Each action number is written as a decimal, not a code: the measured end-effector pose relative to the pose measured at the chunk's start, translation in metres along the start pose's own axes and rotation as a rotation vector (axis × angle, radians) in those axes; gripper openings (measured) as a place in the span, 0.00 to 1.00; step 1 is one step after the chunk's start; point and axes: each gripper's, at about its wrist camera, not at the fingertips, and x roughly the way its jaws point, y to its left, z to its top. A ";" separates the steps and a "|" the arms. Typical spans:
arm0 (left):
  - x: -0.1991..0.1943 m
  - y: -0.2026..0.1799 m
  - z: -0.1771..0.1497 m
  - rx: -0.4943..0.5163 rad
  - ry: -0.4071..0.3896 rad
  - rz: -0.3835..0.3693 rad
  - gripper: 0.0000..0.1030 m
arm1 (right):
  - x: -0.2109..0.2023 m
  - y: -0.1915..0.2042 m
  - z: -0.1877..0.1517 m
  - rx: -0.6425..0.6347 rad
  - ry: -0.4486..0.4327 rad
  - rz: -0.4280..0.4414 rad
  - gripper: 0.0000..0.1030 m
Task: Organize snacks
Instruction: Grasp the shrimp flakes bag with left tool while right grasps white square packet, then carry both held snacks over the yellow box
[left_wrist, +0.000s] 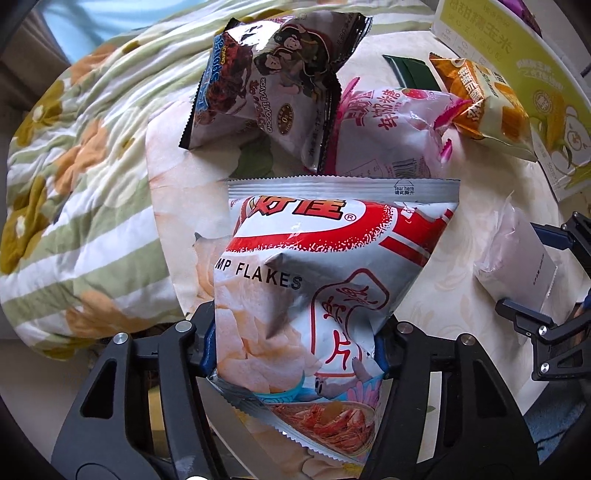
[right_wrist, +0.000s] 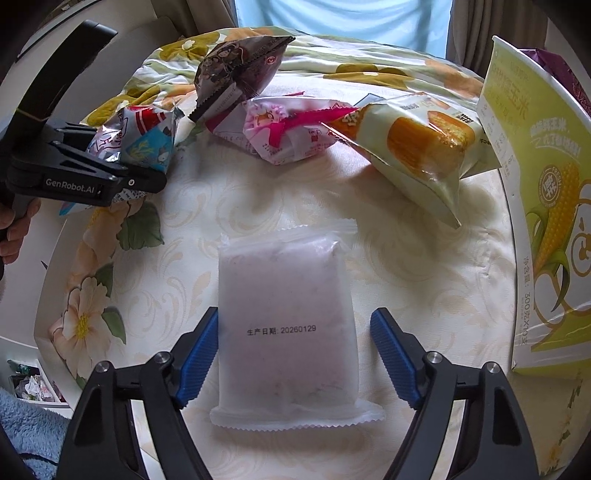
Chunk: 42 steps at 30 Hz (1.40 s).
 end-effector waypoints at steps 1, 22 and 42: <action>-0.002 -0.003 -0.002 0.003 -0.006 0.007 0.55 | 0.000 0.001 0.000 -0.005 -0.001 -0.003 0.75; -0.066 -0.027 -0.030 -0.102 -0.119 -0.061 0.54 | -0.048 0.023 0.013 -0.010 -0.087 -0.026 0.56; -0.187 -0.197 0.104 -0.065 -0.394 -0.145 0.54 | -0.225 -0.137 0.012 0.228 -0.363 -0.082 0.56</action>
